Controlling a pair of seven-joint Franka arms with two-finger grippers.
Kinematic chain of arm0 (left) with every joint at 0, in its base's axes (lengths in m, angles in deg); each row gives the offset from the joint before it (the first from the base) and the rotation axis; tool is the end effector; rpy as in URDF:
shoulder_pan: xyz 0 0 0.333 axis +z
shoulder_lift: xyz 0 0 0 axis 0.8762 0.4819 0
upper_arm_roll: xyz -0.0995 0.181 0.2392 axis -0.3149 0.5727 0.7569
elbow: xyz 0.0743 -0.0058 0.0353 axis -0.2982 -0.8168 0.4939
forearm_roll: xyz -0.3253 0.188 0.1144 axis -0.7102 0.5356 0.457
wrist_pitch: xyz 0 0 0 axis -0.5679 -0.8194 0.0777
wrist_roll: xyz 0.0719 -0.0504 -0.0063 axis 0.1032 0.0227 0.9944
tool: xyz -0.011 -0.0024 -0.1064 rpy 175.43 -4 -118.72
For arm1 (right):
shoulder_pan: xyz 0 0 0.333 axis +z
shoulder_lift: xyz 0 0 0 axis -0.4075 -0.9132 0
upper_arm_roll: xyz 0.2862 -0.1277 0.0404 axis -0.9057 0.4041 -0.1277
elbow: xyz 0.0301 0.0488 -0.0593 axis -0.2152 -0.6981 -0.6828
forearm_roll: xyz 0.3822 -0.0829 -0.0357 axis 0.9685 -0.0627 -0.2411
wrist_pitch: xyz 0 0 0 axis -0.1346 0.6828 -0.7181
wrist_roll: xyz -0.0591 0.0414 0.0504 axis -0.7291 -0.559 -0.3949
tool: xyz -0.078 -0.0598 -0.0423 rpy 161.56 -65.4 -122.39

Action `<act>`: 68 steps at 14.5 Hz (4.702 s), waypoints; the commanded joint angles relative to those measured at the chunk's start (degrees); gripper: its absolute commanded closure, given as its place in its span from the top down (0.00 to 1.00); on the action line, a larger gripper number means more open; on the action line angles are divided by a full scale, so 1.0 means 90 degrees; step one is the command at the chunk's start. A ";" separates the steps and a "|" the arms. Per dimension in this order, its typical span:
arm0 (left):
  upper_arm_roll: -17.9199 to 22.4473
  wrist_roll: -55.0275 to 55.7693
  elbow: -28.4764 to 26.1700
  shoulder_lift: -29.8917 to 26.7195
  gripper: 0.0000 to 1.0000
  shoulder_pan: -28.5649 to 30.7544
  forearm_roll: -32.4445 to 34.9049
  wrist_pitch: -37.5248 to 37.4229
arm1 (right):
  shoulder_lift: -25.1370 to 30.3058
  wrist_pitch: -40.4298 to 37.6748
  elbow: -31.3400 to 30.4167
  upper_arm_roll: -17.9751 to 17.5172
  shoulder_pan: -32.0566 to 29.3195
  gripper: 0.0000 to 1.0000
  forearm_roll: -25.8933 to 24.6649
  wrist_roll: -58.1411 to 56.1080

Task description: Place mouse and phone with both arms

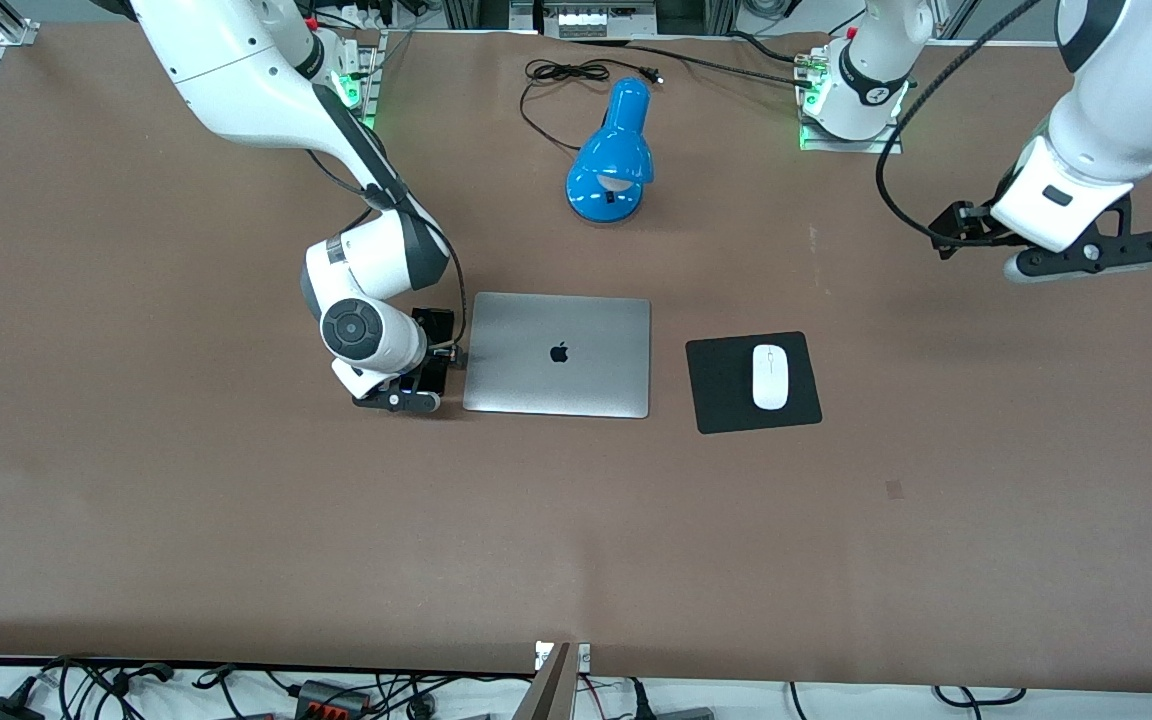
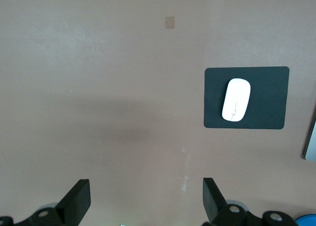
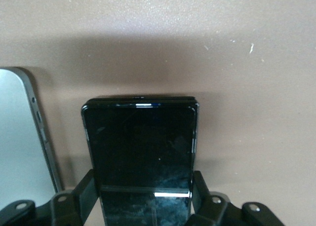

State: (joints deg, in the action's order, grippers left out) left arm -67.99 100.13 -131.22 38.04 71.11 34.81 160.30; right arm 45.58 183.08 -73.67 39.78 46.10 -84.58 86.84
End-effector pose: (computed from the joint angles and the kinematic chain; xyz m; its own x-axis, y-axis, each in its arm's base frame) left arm 0.5307 -0.0762 0.5532 0.9903 0.1185 -0.0729 0.1069 -0.9835 -0.1461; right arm 0.5677 0.2738 0.1718 0.9737 -0.0716 -0.2164 -0.0667 -0.9973 0.0298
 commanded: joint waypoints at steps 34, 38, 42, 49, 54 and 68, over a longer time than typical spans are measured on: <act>-0.0107 -0.1345 0.0712 -0.0327 1.00 0.1271 -0.0999 -0.0771 | 0.4138 -0.3047 0.0491 0.0454 -0.2636 1.00 -0.0439 -0.3227; -0.0175 -0.1423 0.0987 -0.0298 1.00 0.1213 -0.0960 -0.0805 | 0.4715 -0.2959 -0.0155 0.0454 -0.2626 1.00 -0.0448 -0.3227; -0.0273 -0.1432 0.0969 -0.0347 1.00 0.1252 -0.0755 -0.0775 | 0.4814 -0.3193 -0.0088 0.0454 -0.2646 1.00 -0.0448 -0.3276; -0.0283 -0.1442 0.0940 -0.0337 1.00 0.1232 -0.0784 -0.0541 | 0.4765 -0.3184 0.0029 0.0454 -0.2656 1.00 -0.0390 -0.3256; -0.0283 -0.1442 0.0920 -0.0347 1.00 0.1252 -0.0774 -0.0502 | 0.4736 -0.3203 0.0088 0.0454 -0.2656 1.00 -0.0390 -0.3276; -0.0390 -0.1452 0.0461 -0.0689 1.00 0.1242 -0.0755 -0.0248 | 0.4794 -0.3340 0.0088 0.0405 -0.2763 1.00 -0.0390 -0.3256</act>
State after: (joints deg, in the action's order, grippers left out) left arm -71.20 88.09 -124.22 34.65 81.94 26.89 156.69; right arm 87.86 154.07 -73.07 43.79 21.82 -88.05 58.48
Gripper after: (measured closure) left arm 0.000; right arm 0.000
